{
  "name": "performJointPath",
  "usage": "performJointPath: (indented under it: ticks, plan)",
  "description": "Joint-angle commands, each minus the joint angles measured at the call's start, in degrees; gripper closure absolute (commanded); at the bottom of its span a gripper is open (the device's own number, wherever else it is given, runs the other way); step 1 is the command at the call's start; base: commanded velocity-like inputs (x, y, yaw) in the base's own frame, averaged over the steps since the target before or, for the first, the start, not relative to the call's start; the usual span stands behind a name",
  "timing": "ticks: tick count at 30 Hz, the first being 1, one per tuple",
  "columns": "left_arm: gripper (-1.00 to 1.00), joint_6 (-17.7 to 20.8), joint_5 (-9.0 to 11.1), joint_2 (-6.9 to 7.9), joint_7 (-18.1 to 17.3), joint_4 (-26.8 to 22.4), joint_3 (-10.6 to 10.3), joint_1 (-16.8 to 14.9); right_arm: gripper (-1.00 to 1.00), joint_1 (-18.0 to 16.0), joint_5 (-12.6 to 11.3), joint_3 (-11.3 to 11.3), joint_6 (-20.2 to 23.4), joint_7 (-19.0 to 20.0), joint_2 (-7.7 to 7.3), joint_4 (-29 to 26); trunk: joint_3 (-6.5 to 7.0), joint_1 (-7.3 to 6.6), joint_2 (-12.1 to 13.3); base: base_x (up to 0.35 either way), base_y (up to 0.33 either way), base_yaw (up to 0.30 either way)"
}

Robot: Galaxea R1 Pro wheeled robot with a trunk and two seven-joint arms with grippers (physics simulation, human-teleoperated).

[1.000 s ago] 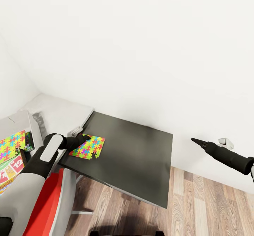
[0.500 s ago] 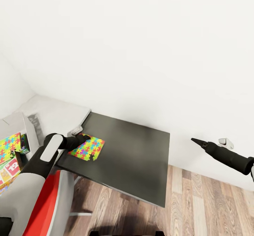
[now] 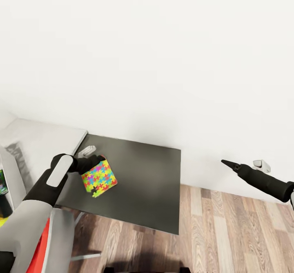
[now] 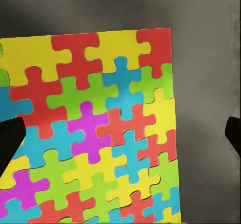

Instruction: Put all the toys in the child's room - the three board games (two on the bed and one on the table), the two jigsaw puzzles on the table, and the tennis ball on the table - inside the toy box on the table in the child's room.

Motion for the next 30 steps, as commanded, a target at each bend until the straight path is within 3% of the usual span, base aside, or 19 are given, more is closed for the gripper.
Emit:
performJointPath:
  ticks: [1, 14, 24, 30]
  plan:
    - [-1.00, -0.2, 1.9, 0.05, 0.6, 3.8, -0.2, 0.0, -1.00, -0.1, 0.6, -0.1, 0.3, 0.6, 0.01, 0.0, -0.09, 0.06, -0.1, 0.000, 0.000, -0.270]
    - [-1.00, -0.2, 2.1, -0.18, 0.2, 3.8, -0.1, 0.0, -1.00, -0.1, 0.6, 0.0, 0.3, 0.6, 0.13, 0.0, -0.09, 0.06, -0.1, 0.000, 0.000, -0.105]
    - [-1.00, 0.0, 2.1, 0.10, -3.5, 2.4, 0.3, 0.0, -1.00, -0.1, 0.6, 0.0, 0.3, 0.6, 0.26, 0.0, -0.09, 0.06, -0.1, 0.000, 0.000, -0.012]
    - [-1.00, 0.4, 2.1, 0.55, -4.7, -0.3, 2.4, 0.6, -1.00, -0.1, 0.6, 0.2, 0.3, 0.6, 0.33, 0.0, -0.09, 0.06, -0.1, 0.000, 0.000, -0.003]
